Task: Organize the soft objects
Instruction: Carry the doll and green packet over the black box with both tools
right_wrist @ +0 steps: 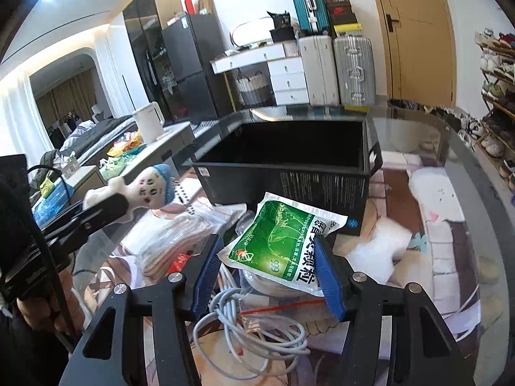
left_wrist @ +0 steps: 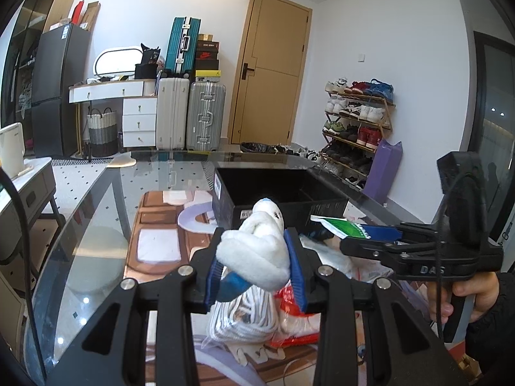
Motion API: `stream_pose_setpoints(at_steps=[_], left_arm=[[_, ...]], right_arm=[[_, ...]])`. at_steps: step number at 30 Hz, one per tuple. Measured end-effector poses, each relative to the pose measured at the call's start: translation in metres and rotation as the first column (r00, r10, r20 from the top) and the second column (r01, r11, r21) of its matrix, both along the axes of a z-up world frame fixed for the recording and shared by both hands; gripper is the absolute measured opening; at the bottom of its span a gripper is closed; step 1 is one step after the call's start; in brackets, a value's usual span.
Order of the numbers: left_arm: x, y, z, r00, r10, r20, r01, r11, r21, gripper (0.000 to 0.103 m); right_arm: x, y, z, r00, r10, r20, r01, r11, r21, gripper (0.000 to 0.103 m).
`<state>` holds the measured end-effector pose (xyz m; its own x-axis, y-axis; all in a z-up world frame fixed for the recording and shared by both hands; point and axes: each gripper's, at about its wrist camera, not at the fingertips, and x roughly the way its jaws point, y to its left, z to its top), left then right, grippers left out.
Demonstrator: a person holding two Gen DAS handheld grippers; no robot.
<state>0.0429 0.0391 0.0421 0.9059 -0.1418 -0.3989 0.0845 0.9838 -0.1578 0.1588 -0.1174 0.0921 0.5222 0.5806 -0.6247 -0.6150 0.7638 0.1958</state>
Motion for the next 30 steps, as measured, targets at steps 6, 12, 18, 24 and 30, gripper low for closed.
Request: stream_pose_setpoints(at_steps=[6,12,18,24,30], left_arm=[[0.007,-0.005,0.011,1.0,0.002,0.02,-0.002,1.0,0.016,0.035],[0.021,-0.005,0.025,0.999,0.013,0.037,-0.013,1.0,0.008,0.035],[0.038,-0.004,0.041,0.998,0.017,0.061,-0.016,1.0,-0.011,0.035],[0.059,-0.007,0.047,0.998,0.023,0.063,-0.022,1.0,-0.014,0.035],[0.077,-0.013,0.046,0.998,0.023,0.056,-0.023,1.0,0.0,0.035]], right_arm=[[-0.006,-0.013,0.021,0.998,0.01,0.055,-0.011,1.0,0.021,0.057],[-0.004,-0.015,0.039,0.995,0.022,0.095,-0.025,0.999,0.029,0.057],[0.002,-0.013,0.061,0.99,0.029,0.14,-0.034,0.999,0.038,0.057],[0.013,-0.009,0.077,0.985,0.036,0.169,-0.043,0.998,0.039,0.057],[0.028,-0.005,0.082,0.983,0.043,0.176,-0.051,0.998,0.043,0.057]])
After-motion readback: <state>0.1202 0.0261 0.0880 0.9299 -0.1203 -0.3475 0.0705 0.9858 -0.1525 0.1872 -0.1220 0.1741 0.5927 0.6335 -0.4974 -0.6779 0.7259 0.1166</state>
